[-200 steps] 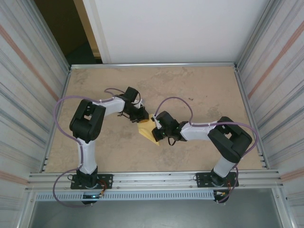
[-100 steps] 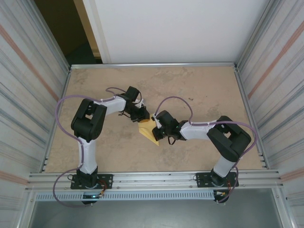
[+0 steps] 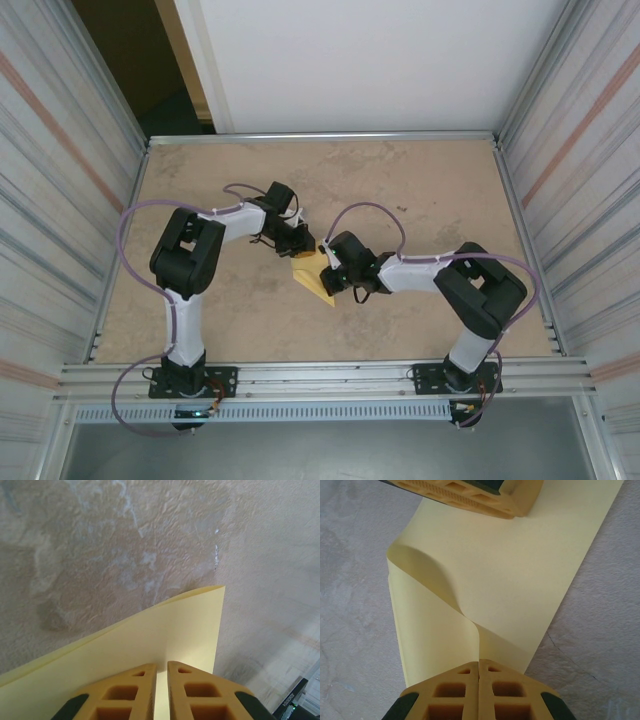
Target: Fold a paper plane with a square sheet of paper (pick it up from the middle)
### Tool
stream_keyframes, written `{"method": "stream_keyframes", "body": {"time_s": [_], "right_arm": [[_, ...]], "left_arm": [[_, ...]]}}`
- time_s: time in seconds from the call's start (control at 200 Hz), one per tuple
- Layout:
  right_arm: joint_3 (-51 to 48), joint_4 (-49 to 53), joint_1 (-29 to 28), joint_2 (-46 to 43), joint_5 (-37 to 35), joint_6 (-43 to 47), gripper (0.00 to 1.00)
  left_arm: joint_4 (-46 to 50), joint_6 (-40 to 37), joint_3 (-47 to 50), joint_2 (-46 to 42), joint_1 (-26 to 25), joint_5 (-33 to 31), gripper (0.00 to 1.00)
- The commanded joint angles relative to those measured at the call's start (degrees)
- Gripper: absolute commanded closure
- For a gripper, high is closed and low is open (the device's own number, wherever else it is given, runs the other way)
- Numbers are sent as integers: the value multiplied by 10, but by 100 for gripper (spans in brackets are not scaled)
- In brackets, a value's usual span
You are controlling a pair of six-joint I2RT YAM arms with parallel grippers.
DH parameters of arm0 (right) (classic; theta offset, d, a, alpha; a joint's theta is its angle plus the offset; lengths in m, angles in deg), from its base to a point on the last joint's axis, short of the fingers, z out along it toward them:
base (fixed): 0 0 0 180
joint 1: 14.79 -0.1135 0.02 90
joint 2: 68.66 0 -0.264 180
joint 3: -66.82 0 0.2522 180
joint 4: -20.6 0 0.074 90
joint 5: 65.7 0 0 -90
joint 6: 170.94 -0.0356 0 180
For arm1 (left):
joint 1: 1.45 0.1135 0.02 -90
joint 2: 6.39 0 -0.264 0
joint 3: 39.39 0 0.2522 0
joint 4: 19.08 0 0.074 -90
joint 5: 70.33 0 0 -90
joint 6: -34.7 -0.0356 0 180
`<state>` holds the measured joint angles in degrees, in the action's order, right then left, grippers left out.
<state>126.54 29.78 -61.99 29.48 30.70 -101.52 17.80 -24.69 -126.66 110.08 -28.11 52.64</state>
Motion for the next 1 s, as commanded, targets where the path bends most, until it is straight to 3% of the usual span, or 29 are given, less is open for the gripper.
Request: {"method": "stream_keyframes", "body": {"time_s": [0.0, 0.677, 0.992], "right_arm": [[13, 5, 4, 8, 12, -2, 100], [17, 10, 8, 18, 15, -2, 100], [17, 13, 8, 11, 24, -3, 100]], "left_arm": [[29, -13, -4, 19, -5, -10, 84], [28, -11, -8, 11, -5, -1, 84], [-1, 27, 4, -64, 4, -11, 78]]}}
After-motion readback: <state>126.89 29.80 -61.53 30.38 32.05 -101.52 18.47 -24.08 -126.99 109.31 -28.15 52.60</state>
